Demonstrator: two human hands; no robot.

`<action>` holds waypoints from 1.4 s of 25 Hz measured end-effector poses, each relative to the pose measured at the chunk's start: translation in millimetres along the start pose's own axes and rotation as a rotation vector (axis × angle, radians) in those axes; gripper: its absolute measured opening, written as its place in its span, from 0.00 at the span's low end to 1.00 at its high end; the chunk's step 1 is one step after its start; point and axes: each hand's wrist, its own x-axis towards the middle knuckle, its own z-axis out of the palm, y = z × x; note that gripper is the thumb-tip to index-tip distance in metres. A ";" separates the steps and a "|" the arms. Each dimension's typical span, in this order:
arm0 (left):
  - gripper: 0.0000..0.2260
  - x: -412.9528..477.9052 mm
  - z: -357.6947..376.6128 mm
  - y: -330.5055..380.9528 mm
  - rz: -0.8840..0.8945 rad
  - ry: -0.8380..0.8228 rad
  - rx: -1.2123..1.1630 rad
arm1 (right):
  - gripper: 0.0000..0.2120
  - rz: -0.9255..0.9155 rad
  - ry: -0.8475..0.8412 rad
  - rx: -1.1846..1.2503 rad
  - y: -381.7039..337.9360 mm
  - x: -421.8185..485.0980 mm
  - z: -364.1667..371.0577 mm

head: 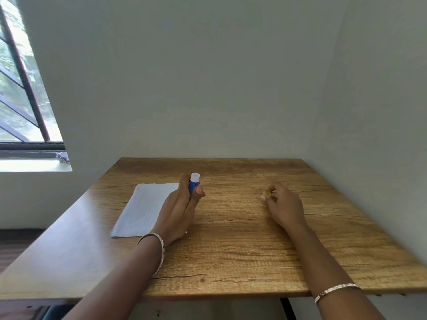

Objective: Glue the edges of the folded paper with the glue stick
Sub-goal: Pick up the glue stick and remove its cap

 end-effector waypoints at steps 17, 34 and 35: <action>0.12 40.0 61.7 54.1 -0.400 0.165 -0.588 | 0.12 -0.232 0.064 0.601 -59.4 -35.1 5.5; 0.19 35.9 64.9 51.3 -0.549 0.101 -0.907 | 0.13 -0.118 -0.147 0.837 -53.9 -25.3 17.8; 0.17 36.4 63.6 50.2 -0.547 0.110 -0.901 | 0.12 -0.205 -0.118 0.723 -55.1 -27.4 18.0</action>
